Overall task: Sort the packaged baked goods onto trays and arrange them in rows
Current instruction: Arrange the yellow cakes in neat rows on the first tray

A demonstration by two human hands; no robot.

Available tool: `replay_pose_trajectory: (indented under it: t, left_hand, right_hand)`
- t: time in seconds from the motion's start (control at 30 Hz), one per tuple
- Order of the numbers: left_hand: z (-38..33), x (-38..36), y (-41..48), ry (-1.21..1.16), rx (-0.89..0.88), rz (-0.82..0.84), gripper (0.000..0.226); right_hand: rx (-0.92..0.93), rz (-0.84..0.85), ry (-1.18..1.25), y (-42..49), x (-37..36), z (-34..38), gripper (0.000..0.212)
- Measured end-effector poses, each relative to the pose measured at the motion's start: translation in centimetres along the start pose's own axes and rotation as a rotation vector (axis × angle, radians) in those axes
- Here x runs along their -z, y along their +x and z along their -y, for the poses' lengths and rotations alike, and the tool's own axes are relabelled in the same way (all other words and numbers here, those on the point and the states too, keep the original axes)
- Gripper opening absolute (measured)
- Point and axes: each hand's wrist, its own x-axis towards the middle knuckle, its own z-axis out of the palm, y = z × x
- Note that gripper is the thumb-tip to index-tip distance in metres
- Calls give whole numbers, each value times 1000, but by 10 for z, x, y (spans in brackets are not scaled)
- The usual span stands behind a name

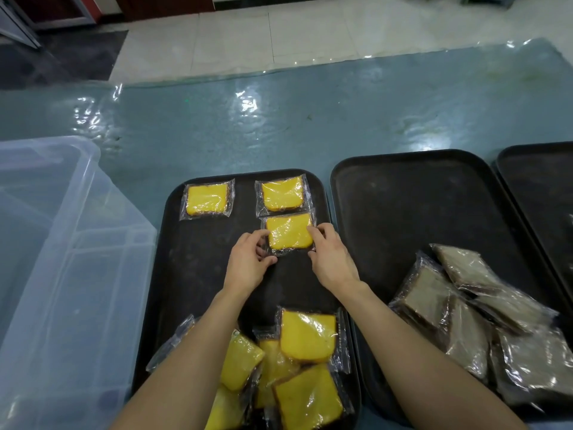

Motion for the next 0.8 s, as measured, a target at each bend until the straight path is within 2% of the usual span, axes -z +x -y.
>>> replay_pose_trajectory:
  t: [0.07, 0.13, 0.2, 0.27, 0.43, 0.53, 0.67, 0.8]
  left_hand:
    - [3, 5, -3, 13, -8, 35, 71]
    - [8, 13, -8, 41, -19, 73, 70]
    - [15, 26, -16, 98, -27, 90, 59]
    - [25, 42, -30, 162, -5, 69, 44]
    - [63, 83, -76, 262, 121, -27, 26]
    - [80, 99, -103, 332, 206, 12, 36]
    - [97, 106, -132, 258, 329, 195, 56]
    - [110, 106, -147, 60, 380, 235, 51]
  right_hand:
    - [-20, 2, 16, -5, 4, 2, 61]
    - [-16, -35, -8, -13, 8, 4, 52]
    - [20, -73, -47, -26, 11, 10, 34]
    - [92, -43, -59, -40, 10, 18, 24]
    - [338, 258, -210, -69, -17, 42, 39]
    - [309, 275, -255, -72, -24, 45, 43]
    - [298, 349, -252, -69, -24, 37, 49]
    - [219, 393, -183, -78, -26, 33, 56]
